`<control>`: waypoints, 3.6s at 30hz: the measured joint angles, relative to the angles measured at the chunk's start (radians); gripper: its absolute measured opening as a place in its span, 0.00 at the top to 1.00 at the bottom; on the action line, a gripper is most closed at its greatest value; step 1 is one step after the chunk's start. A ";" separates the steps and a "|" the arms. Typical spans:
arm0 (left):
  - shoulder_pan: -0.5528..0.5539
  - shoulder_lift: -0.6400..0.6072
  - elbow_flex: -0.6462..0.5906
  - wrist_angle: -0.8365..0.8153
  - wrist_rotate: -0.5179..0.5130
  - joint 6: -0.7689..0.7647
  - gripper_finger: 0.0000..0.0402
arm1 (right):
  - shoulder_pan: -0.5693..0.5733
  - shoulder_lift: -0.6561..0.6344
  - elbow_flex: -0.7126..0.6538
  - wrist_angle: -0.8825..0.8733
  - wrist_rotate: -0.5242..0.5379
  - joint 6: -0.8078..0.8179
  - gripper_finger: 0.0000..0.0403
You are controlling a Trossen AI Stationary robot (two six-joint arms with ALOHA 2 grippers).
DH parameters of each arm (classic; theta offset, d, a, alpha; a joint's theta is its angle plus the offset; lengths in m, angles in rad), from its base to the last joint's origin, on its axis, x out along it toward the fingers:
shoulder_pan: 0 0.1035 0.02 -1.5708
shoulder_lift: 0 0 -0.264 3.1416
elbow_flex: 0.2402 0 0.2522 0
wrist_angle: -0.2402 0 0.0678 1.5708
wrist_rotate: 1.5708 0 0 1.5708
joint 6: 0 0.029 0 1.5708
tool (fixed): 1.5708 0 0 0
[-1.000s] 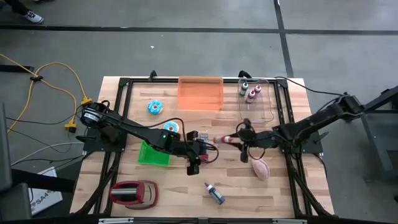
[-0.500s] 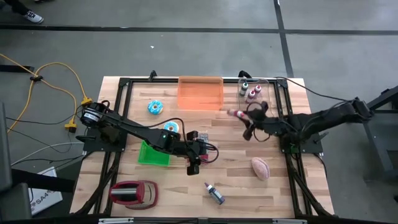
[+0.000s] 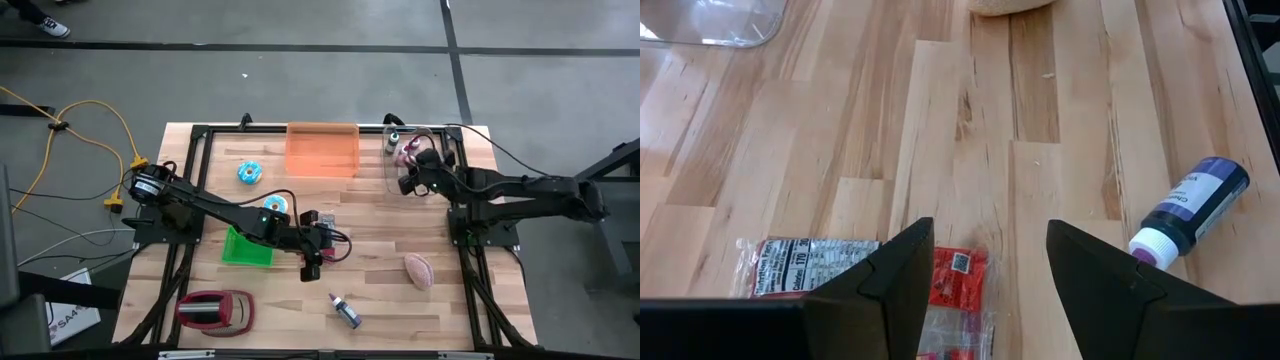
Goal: Pick & Place Food Item
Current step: Put the orange food coloring bottle into the transparent bin, then put the violet food coloring bottle into the transparent bin
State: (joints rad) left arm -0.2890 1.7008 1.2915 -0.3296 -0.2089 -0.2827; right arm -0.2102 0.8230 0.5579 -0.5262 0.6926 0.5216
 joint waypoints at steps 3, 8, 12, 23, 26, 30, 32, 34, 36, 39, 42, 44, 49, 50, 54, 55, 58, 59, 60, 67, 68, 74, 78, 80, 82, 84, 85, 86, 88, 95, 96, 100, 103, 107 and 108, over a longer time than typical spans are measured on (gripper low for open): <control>0.000 0.000 0.000 0.000 -0.002 0.023 0.53 | -0.036 0.000 0.000 -0.092 -0.027 0.055 0.73; 0.000 0.000 0.000 0.000 -0.002 0.024 0.53 | -0.098 0.000 0.000 -0.163 -0.041 0.080 0.73; 0.000 0.000 0.000 0.001 -0.002 0.024 0.53 | -0.179 0.000 0.000 -0.163 -0.085 0.061 0.73; 0.000 0.000 0.000 0.001 -0.001 0.029 0.53 | -0.389 0.072 0.000 -0.057 -0.329 -0.002 0.73; 0.000 0.000 0.000 0.001 -0.001 0.031 0.53 | -0.415 0.118 0.000 -0.030 -0.364 -0.011 0.73; 0.000 0.000 0.000 0.001 0.000 0.031 0.53 | -0.442 0.182 0.000 -0.018 -0.383 -0.022 0.73; 0.000 0.000 0.000 0.001 0.000 0.031 0.53 | -0.448 0.206 0.000 -0.002 -0.386 -0.024 0.73; 0.000 0.000 0.000 0.001 0.000 0.032 0.53 | -0.448 0.223 0.002 0.010 -0.378 -0.029 0.73; 0.000 0.000 0.000 0.001 0.000 0.032 0.53 | -0.448 0.227 0.002 0.022 -0.378 -0.029 0.73; 0.000 0.000 0.000 0.001 0.001 0.032 0.53 | -0.448 0.229 0.001 0.039 -0.386 -0.031 0.69; 0.000 0.000 0.000 0.001 0.001 0.032 0.53 | -0.448 0.229 0.000 0.041 -0.393 -0.030 0.65; 0.000 0.000 0.000 0.001 0.000 0.032 0.53 | -0.447 0.229 0.000 0.040 -0.396 -0.031 0.63; 0.000 0.000 0.000 0.001 0.000 0.032 0.53 | -0.447 0.229 0.000 0.041 -0.408 -0.038 0.63; 0.000 0.000 0.000 0.001 0.000 0.032 0.53 | -0.447 0.229 0.000 0.041 -0.408 -0.045 0.63; 0.000 0.000 0.000 0.001 0.000 0.032 0.53 | -0.447 0.229 0.000 0.041 -0.408 -0.052 0.63; 0.000 0.000 0.000 0.001 0.000 0.032 0.53 | -0.447 0.229 0.000 0.041 -0.408 -0.055 0.63; 0.000 0.000 0.000 0.001 0.000 0.033 0.53 | -0.447 0.229 0.000 0.042 -0.408 -0.056 0.62; 0.000 0.000 0.000 0.001 0.000 0.033 0.53 | -0.447 0.229 0.000 0.042 -0.408 -0.059 0.62; 0.000 0.000 0.000 0.001 0.000 0.033 0.53 | -0.447 0.229 0.000 0.042 -0.408 -0.063 0.62; 0.000 0.000 0.000 0.001 0.000 0.033 0.53 | -0.447 0.216 0.000 0.042 -0.407 -0.082 0.62; 0.000 0.000 0.000 0.001 0.000 0.033 0.53 | -0.447 0.211 0.000 0.042 -0.406 -0.082 0.62; 0.000 0.000 0.000 0.001 0.000 0.033 0.53 | -0.447 0.157 0.000 0.044 -0.376 -0.091 0.62; 0.000 0.000 0.000 0.001 0.000 0.033 0.53 | -0.447 0.107 0.000 0.045 -0.375 -0.108 0.62; 0.000 0.000 0.000 0.001 0.000 0.033 0.53 | -0.447 0.079 0.000 0.045 -0.377 -0.108 0.62; 0.000 0.000 0.000 0.001 0.000 0.033 0.53 | -0.447 0.052 0.000 0.044 -0.377 -0.108 0.62; 0.000 0.000 0.000 0.001 0.000 0.033 0.53 | -0.447 0.025 0.000 0.045 -0.380 -0.108 0.62; 0.000 0.000 0.000 0.001 0.000 0.033 0.53 | -0.447 0.013 0.000 0.045 -0.381 -0.108 0.62; 0.000 0.000 0.000 0.001 0.000 0.033 0.53 | -0.447 0.003 0.000 0.045 -0.382 -0.108 0.62; 0.000 0.000 0.000 0.001 0.000 0.033 0.53 | -0.446 -0.015 0.000 0.044 -0.387 -0.108 0.62; 0.000 0.000 0.000 0.001 0.000 0.033 0.53 | -0.444 -0.037 0.000 0.057 -0.503 -0.127 0.62; 0.000 0.000 0.000 0.001 0.000 0.033 0.53 | -0.443 -0.037 0.000 0.065 -0.531 -0.139 0.62; 0.000 0.000 0.000 0.001 0.020 0.032 0.53 | -0.410 -0.036 0.000 0.139 -0.648 -0.181 0.62; -0.001 0.000 0.000 0.001 0.028 0.032 0.53 | -0.361 -0.037 0.000 0.211 -0.721 -0.193 0.62; -0.006 0.000 0.000 0.001 0.028 0.032 0.53 | -0.266 -0.037 0.000 0.289 -0.768 -0.206 0.62; -0.008 0.000 0.000 0.001 0.028 0.032 0.53 | -0.237 -0.037 0.000 0.302 -0.772 -0.206 0.62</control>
State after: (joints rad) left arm -0.2968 1.7008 1.2915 -0.3286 -0.1806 -0.2504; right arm -0.4476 0.7860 0.5575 -0.2238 -0.0796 0.3156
